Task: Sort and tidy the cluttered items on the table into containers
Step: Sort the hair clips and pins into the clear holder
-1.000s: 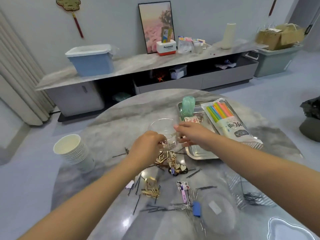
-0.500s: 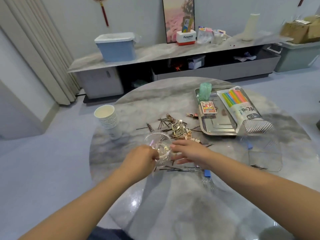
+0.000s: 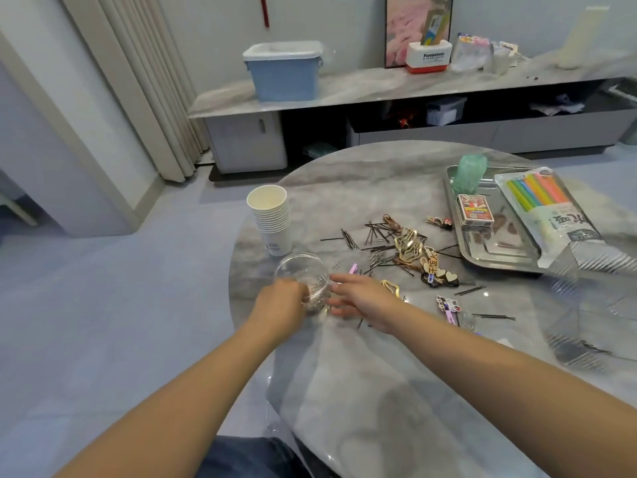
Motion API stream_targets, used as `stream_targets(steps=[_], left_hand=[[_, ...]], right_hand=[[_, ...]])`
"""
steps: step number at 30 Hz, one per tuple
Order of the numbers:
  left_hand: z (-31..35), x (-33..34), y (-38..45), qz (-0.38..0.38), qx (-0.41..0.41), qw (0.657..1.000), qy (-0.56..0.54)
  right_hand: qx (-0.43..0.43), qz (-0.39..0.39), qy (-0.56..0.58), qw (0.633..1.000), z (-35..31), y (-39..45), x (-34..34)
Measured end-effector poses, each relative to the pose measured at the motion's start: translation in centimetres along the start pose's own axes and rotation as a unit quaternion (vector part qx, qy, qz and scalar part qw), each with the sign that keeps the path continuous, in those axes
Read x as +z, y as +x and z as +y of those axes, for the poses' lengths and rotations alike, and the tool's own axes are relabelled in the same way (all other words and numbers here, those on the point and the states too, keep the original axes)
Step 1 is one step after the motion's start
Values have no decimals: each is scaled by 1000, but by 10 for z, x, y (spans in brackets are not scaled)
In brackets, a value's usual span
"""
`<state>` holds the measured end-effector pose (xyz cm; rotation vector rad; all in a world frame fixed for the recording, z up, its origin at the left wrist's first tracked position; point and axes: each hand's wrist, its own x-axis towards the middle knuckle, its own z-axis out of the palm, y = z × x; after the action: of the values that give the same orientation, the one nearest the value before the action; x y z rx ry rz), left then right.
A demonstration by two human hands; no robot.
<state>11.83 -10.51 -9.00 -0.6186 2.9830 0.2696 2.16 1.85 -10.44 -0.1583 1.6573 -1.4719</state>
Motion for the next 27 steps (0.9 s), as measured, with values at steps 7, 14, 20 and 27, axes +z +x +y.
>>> stream_targets(steps=[7,14,20,27], left_hand=[[15,1,5,44,17,998,32],[71,-17,1,66,86,993,-37],[154,-25,6,33,160,975,-152],[249,-15,12,-43,197,947,-248]], right_hand=[[-26,27,-72,997,-2,-21,-22],[-118,105,-254,954,-17,-78,-78],[-204,229,-417,856,-28,-148,-141],[-175,314,-422,832,-22,-179,-204]])
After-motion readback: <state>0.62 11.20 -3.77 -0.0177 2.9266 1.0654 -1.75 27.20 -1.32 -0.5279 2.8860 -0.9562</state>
